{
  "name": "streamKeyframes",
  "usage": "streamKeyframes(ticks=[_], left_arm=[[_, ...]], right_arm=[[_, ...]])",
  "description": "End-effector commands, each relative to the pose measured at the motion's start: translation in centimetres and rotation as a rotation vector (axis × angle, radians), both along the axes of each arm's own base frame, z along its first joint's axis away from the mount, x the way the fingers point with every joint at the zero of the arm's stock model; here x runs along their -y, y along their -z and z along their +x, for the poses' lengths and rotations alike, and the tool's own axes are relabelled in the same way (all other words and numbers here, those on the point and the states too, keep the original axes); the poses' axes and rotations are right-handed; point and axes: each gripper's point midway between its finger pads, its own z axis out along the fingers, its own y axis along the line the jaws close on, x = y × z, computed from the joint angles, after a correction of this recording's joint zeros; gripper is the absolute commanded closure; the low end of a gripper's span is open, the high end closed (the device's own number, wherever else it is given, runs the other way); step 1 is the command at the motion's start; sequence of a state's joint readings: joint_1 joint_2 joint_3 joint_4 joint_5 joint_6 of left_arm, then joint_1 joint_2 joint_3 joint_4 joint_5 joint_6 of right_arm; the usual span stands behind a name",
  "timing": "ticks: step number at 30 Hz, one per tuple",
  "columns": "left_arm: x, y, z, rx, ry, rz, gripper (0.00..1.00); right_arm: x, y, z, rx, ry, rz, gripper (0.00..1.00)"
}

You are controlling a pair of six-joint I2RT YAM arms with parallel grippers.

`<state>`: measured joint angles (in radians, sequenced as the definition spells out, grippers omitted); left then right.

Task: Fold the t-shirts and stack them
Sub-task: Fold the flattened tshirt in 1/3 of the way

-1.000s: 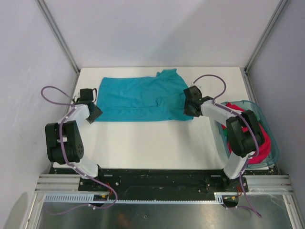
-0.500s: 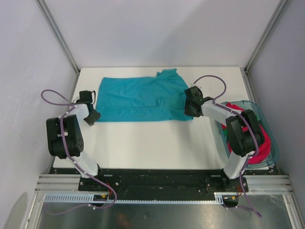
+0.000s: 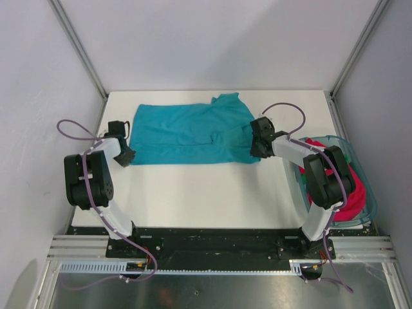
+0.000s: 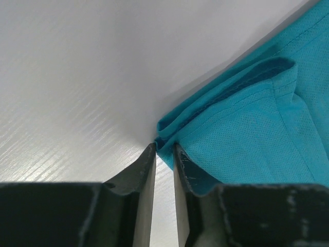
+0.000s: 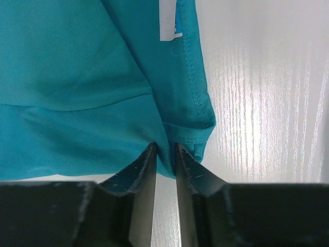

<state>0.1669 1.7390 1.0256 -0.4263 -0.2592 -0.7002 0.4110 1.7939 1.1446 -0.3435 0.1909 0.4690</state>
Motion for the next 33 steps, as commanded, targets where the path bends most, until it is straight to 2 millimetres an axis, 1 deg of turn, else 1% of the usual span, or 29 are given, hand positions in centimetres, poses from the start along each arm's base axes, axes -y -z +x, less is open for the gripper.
streamKeyframes(ticks=[1, 5, 7, 10, 11, 14, 17, 20, 23, 30, 33], left_arm=[[-1.4, -1.1, 1.5, 0.045, -0.043, 0.048, 0.79], [-1.8, -1.2, 1.6, 0.043, -0.044, 0.071, 0.9], [-1.9, -1.3, 1.6, 0.042, -0.041, 0.077, 0.94], [-2.0, -1.3, 1.6, 0.04, -0.037, 0.081, 0.97], [-1.9, -1.3, 1.7, 0.04, -0.035, 0.081, 0.98], [-1.9, -1.4, 1.8, 0.043, -0.03, 0.077, 0.98], [-1.7, -1.4, 1.9, 0.047, -0.022, 0.067, 0.97], [-1.6, -1.7, 1.9, 0.054, -0.019, 0.063, 0.94], [-1.5, -1.9, 1.9, 0.06, -0.015, 0.061, 0.9], [-1.5, -2.3, 1.9, 0.067, -0.005, 0.063, 0.83], [-1.3, -2.4, 2.1, 0.077, 0.003, 0.054, 0.77]], right_arm=[[0.5, -0.2, 1.1, 0.03, 0.008, 0.001, 0.8], [1.4, -0.8, 1.6, 0.035, 0.024, -0.032, 0.88], [1.9, -1.0, 1.8, 0.037, 0.032, -0.062, 0.9], [2.4, -1.3, 2.0, 0.035, 0.039, -0.095, 0.91], [2.4, -1.3, 1.9, 0.03, 0.037, -0.096, 0.89], [2.3, -1.2, 1.4, 0.007, 0.033, -0.087, 0.74], [2.4, -1.6, 0.8, -0.004, 0.04, -0.083, 0.6], [2.2, -2.2, 0.3, -0.007, 0.043, -0.048, 0.53], [1.7, -1.8, -0.1, -0.02, 0.048, -0.003, 0.51], [1.3, 1.0, -0.4, -0.063, 0.084, 0.037, 0.52], [1.3, 1.8, -0.6, -0.076, 0.094, 0.037, 0.53]])
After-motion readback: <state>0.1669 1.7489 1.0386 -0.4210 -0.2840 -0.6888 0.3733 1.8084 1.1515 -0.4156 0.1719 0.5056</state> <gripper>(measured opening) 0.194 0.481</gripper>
